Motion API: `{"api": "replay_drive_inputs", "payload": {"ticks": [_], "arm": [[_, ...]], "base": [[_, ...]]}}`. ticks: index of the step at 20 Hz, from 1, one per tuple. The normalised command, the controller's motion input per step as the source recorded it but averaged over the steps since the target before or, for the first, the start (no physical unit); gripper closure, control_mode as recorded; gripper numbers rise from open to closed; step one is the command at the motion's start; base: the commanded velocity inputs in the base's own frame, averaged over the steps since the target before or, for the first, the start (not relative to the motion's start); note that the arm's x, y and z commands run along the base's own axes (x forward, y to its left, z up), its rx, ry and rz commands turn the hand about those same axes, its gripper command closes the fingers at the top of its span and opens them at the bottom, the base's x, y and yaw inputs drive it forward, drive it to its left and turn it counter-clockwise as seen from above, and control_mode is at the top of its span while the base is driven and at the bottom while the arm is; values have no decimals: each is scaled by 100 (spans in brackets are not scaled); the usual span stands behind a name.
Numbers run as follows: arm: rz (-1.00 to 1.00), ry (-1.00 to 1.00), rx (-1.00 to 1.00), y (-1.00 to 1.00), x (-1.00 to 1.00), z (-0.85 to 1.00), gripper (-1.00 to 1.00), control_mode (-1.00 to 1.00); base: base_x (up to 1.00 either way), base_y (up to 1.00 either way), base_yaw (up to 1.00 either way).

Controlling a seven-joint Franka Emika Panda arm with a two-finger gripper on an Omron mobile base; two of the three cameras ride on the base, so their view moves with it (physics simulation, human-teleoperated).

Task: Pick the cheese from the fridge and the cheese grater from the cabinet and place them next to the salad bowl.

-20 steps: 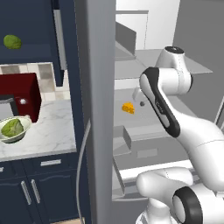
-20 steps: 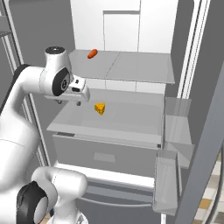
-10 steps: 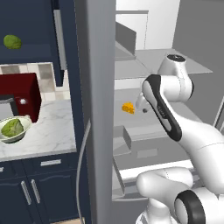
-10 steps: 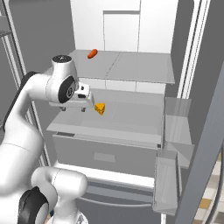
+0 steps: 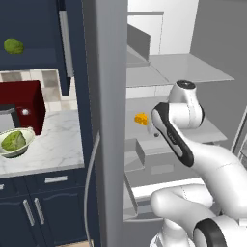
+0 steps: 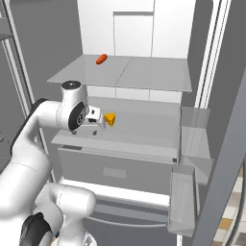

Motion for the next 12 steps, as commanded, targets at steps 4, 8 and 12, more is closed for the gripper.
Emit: {"api": "replay_drive_inputs", "payload": {"ticks": [4,8,12], "arm": [[-2,-1,0,0,64,-37,-100,-100],[-5,0,0,-1,61,-1,-100,-100],[-3,0,0,-3,42,0,-100,-100]], "base": [[0,0,0],[0,0,0],[0,0,0]]}}
